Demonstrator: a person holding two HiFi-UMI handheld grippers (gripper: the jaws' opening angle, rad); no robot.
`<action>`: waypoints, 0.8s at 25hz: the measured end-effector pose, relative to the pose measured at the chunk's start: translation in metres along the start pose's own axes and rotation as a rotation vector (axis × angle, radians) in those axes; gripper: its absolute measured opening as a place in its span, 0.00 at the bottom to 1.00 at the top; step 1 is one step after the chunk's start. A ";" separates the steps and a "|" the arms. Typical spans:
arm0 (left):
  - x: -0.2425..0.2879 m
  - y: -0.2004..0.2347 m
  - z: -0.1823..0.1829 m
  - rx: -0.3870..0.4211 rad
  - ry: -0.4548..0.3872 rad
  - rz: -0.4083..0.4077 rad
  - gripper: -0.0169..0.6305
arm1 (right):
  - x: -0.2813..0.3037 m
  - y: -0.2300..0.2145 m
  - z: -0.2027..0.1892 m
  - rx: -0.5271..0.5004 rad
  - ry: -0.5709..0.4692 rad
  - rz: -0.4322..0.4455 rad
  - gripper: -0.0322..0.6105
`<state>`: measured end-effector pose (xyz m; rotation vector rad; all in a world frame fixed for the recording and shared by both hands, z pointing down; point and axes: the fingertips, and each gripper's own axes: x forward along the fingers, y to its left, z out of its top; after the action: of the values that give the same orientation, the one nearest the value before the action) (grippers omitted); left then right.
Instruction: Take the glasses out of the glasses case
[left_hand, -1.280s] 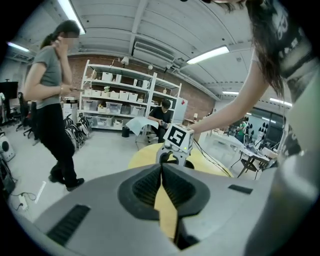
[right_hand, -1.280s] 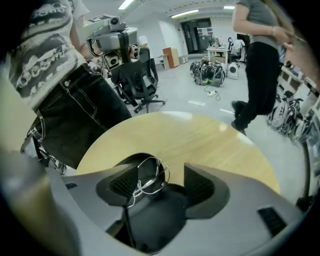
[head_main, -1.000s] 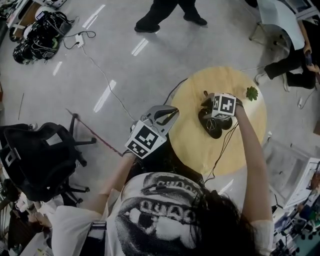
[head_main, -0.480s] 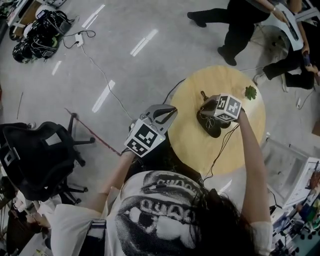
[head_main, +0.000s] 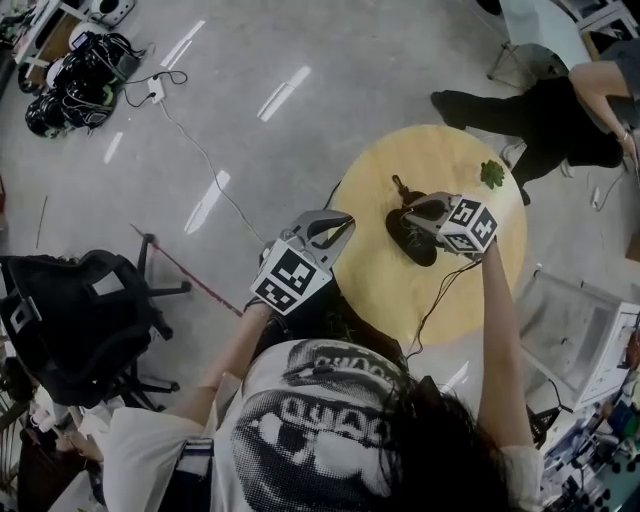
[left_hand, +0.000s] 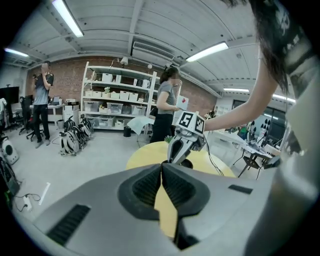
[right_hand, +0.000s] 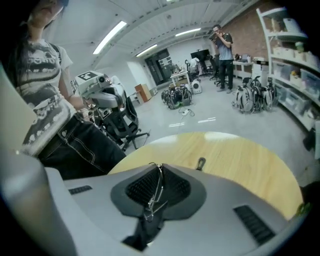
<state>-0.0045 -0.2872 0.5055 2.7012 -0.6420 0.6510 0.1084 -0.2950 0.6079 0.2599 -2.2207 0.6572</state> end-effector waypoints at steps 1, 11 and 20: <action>0.000 -0.003 -0.001 0.000 0.001 0.001 0.05 | -0.004 0.001 -0.001 0.013 -0.020 -0.021 0.09; 0.004 -0.037 0.000 0.006 0.000 0.035 0.05 | -0.064 0.014 0.004 0.159 -0.308 -0.256 0.09; 0.006 -0.083 0.010 0.025 -0.024 0.077 0.05 | -0.113 0.054 -0.003 0.222 -0.499 -0.392 0.08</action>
<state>0.0440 -0.2214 0.4854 2.7222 -0.7524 0.6512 0.1649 -0.2504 0.5056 1.0407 -2.4509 0.6697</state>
